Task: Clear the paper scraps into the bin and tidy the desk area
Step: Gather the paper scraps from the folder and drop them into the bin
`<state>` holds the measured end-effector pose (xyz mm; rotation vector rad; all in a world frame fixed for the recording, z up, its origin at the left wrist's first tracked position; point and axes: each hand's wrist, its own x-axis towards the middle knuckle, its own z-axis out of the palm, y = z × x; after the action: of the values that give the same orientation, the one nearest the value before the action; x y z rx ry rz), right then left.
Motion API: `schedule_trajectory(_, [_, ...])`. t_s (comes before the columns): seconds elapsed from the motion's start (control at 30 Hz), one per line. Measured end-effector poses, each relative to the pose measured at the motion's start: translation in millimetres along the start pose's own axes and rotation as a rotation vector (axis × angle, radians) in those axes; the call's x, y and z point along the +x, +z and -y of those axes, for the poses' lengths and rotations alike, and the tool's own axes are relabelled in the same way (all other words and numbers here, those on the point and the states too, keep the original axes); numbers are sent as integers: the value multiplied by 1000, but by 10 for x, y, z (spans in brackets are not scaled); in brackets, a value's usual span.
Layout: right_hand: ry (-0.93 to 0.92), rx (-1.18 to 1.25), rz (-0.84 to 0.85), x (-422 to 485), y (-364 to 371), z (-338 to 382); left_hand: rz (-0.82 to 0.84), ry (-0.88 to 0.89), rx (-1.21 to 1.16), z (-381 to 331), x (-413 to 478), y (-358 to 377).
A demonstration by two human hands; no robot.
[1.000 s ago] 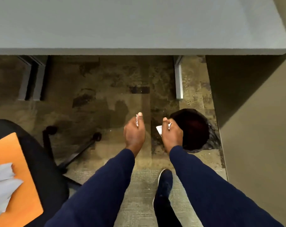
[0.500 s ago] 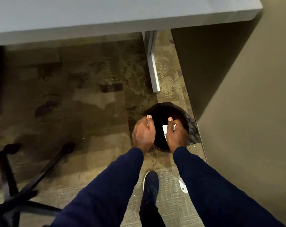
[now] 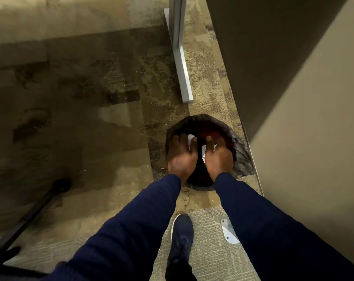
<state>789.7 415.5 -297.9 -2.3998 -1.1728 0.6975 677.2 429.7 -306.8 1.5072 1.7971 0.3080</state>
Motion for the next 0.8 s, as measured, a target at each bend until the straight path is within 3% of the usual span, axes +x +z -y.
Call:
schedule_trajectory(0.1, [-19, 13, -1, 74, 79, -97, -54, 126, 59, 47, 103, 115])
schedule_trajectory(0.6, [-11, -60, 197, 79, 249, -318, 156, 188, 218, 213, 158, 314])
schedule_trajectory(0.8, [-50, -96, 164, -48, 135, -236, 91, 244, 244, 158, 23, 140])
